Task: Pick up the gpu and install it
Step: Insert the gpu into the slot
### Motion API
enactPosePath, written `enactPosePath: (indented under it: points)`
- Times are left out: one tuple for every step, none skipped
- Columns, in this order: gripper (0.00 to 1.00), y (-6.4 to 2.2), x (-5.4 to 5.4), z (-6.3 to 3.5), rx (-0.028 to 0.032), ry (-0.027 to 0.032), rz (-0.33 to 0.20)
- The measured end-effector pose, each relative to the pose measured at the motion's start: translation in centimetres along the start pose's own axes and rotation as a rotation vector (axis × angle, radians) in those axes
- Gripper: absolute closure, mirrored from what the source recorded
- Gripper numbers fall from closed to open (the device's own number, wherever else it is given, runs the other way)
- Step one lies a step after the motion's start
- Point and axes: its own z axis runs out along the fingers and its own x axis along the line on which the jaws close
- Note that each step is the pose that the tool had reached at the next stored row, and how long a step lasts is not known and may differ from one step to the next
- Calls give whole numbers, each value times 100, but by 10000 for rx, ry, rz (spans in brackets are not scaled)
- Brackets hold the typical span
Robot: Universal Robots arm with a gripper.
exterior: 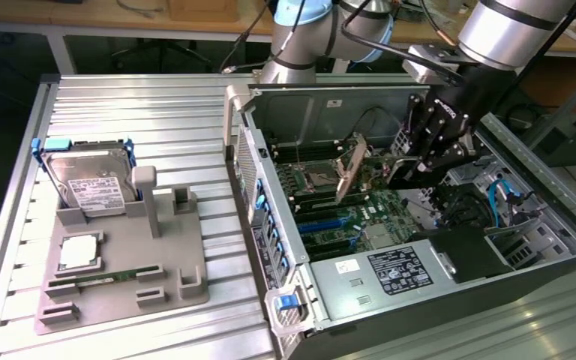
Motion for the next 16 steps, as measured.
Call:
enactPosePath:
  points:
    - [73, 0, 0, 6, 7, -16, -136]
    - [73, -1, -1, 13, 15, -35, -304]
    - [73, -1, -2, 19, 22, -52, -465]
    - [73, -2, -3, 29, 33, -69, -677]
    - [73, -2, -3, 37, 43, -73, -874]
    - [73, -3, -3, 42, 48, -64, -1102]
    - [73, -3, -4, 42, 46, -63, -1123]
    - [73, -3, -3, 42, 46, -62, -1125]
    - [73, -1, -3, 43, 46, -63, -1125]
    - [73, 18, -2, 47, 46, -65, -1126]
    - [73, 58, -4, 56, 47, -65, -1125]
    - [73, 89, -10, 68, 45, -65, -1115]
    - [73, 116, -16, 81, 45, -66, -1105]
    - [73, 146, -25, 109, 44, -73, -1058]
    - [73, 149, -28, 125, 40, -76, -986]
    - [73, 152, -31, 140, 36, -80, -915]
